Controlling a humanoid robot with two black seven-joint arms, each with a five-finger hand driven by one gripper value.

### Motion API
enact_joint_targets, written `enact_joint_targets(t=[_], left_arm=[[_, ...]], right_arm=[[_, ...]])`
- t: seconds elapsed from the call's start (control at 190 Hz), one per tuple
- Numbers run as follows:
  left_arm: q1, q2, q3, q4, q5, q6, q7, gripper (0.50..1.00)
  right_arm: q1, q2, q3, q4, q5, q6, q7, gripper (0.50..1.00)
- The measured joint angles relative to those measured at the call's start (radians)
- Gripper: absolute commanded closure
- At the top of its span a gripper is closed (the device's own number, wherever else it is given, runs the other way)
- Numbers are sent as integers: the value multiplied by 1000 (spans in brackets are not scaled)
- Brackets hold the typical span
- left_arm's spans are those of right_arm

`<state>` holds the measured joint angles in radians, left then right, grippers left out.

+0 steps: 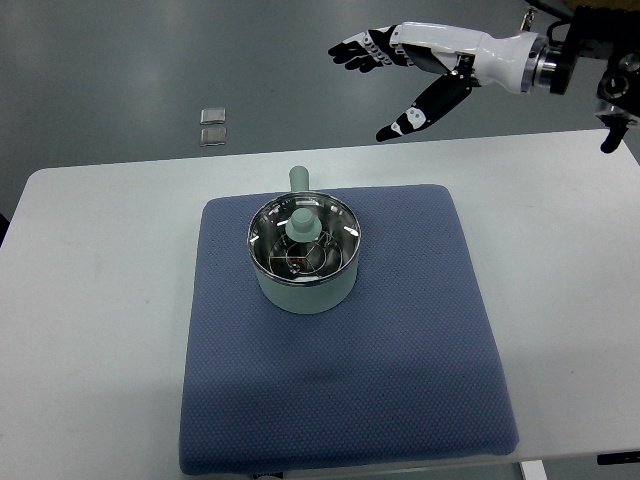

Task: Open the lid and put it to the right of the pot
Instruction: 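Raise the right hand and swing it over the pot toward the lid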

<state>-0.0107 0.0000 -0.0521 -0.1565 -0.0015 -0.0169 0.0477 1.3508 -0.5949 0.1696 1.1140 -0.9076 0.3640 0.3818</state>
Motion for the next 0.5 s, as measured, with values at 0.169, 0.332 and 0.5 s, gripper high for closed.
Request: enact_joint_targets(t=[0.169,0.332,0.5], left_arm=[[0,0,0,0,0,0,0,500],[0,0,0,0,0,-1,0,500],[0,0,0,0,0,-1,0,500]], right_arm=[[123,72,-135,6,-97,-11,-11,579],[219,154,-263,8,-158,-67,-30,587],[286,237,-374,7,-206,-125,-47,587]])
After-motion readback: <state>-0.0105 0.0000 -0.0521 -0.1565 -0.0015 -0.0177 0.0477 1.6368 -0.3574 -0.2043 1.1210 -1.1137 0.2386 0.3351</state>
